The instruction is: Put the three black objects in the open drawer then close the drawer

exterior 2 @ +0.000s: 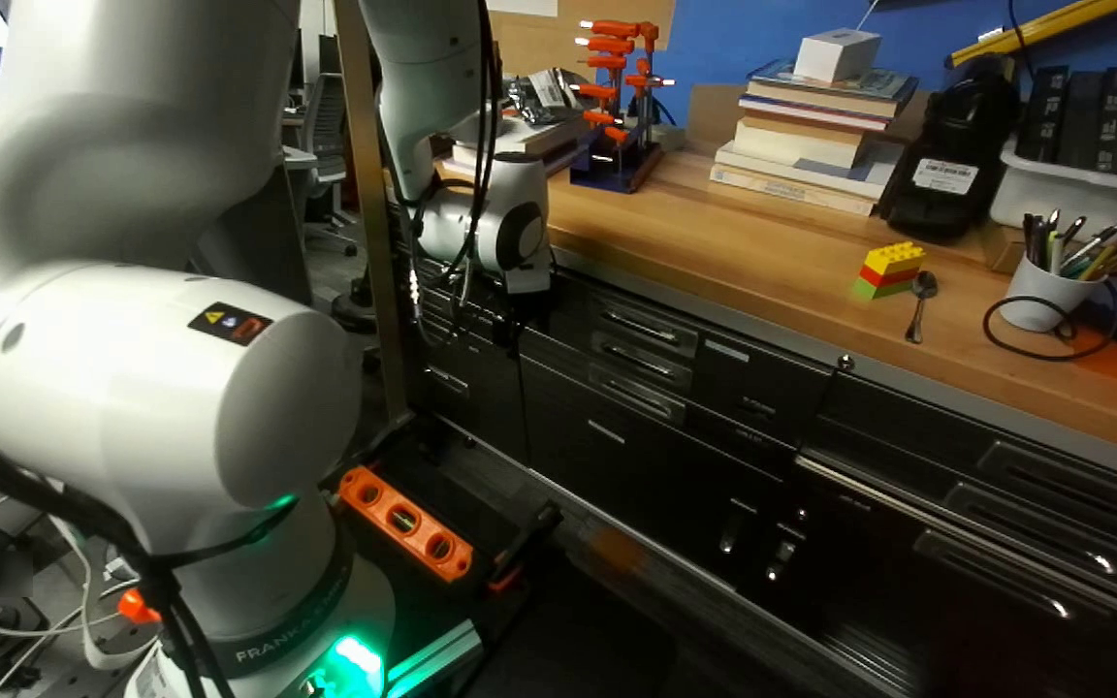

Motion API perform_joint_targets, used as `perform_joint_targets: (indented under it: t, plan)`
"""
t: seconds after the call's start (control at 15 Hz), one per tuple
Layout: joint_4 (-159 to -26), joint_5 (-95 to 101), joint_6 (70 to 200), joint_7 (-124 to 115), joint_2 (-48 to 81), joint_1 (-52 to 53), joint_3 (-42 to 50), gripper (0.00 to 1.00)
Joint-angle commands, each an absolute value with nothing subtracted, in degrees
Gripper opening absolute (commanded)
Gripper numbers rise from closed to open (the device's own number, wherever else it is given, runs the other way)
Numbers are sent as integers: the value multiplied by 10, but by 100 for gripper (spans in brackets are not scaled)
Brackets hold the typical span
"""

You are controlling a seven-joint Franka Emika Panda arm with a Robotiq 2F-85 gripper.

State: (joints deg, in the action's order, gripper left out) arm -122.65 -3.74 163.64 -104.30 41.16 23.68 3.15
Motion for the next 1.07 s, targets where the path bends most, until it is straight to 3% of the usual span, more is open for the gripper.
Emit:
perform_joint_targets:
  t: [0.0,0.47,1.0]
  plan:
    - [-1191,-50,1654,-1058,435,252,41,100]
    - [-1204,-24,1640,-1043,429,267,56,100]
    - [-1366,123,1575,-943,276,313,138,100]
